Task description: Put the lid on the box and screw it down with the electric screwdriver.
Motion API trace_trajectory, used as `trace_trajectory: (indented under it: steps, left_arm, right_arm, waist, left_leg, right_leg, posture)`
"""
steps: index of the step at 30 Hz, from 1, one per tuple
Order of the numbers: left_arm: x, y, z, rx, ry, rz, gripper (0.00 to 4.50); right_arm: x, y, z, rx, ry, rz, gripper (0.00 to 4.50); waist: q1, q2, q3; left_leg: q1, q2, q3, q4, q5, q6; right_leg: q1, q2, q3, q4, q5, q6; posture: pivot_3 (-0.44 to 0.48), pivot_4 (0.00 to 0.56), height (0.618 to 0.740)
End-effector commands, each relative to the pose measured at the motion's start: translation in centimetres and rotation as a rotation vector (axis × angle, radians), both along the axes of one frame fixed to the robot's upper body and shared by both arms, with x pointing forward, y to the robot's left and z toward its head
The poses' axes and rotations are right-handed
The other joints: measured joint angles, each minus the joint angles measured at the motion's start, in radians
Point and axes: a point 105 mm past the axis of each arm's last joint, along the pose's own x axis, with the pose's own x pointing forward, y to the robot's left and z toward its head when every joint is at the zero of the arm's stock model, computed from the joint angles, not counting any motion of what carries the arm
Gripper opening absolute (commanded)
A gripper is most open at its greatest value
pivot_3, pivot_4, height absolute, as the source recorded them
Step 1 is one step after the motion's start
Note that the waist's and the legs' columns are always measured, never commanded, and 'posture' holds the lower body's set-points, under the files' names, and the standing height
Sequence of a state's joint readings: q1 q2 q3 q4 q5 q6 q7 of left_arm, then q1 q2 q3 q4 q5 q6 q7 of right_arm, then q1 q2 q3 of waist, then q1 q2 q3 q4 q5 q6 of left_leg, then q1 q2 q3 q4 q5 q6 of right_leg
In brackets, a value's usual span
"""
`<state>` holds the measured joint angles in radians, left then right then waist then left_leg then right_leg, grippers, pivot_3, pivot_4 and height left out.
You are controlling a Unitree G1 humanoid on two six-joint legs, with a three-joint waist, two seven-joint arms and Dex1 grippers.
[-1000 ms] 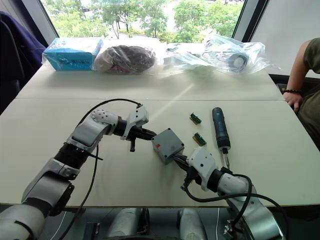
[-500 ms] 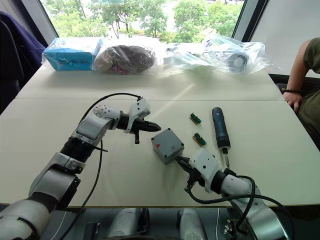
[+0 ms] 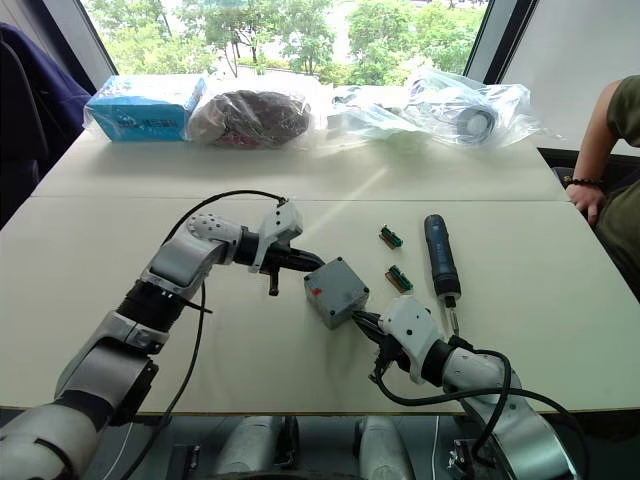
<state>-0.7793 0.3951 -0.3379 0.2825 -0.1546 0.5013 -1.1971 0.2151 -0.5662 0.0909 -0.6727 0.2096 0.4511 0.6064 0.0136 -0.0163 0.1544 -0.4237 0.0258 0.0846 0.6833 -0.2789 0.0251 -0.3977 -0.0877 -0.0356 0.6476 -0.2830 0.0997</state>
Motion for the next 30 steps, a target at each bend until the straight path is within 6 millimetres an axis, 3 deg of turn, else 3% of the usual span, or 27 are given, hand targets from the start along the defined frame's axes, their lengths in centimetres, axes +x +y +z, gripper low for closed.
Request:
trace_trajectory:
  steps: [1, 13, 21, 30]
  left_arm:
    - [-0.4, -0.5, 0.7, -0.013, -0.025, -0.031, 0.00]
    - [1.8, 1.4, -0.2, 0.018, -0.056, 0.089, 0.00]
    - [-1.2, 0.6, -1.4, 0.037, -0.009, -0.008, 0.00]
    - [-3.1, 0.8, -1.5, 0.047, 0.020, -0.010, 0.00]
  right_arm:
    - [0.1, 0.3, 1.3, 0.030, -0.046, 0.005, 0.07]
    - [0.2, 0.1, 0.3, -0.012, -0.009, 0.008, 0.07]
    - [2.0, -0.3, -0.2, -0.080, -0.030, 0.001, 0.07]
    - [3.7, -1.0, 0.5, -0.092, -0.059, 0.000, 0.07]
  waist:
    - [0.000, 0.000, 0.000]
    - [0.000, 0.000, 0.000]
    - [-0.001, 0.000, 0.000]
    - [0.001, 0.000, 0.000]
  left_leg:
    - [0.000, 0.000, 0.000, 0.000, 0.000, 0.000]
    - [0.000, 0.000, 0.000, 0.000, 0.000, 0.000]
    - [0.000, 0.000, 0.000, 0.000, 0.000, 0.000]
    - [0.000, 0.000, 0.000, 0.000, 0.000, 0.000]
  right_leg:
    - [0.000, 0.000, 0.000, 0.000, 0.000, 0.000]
    - [0.000, 0.000, 0.000, 0.000, 0.000, 0.000]
    - [0.000, 0.000, 0.000, 0.000, 0.000, 0.000]
    - [0.000, 0.000, 0.000, 0.000, 0.000, 0.000]
  posture:
    - [0.000, 0.150, 0.740]
    - [0.000, 0.150, 0.740]
    - [0.000, 0.150, 0.740]
    - [0.000, 0.150, 0.740]
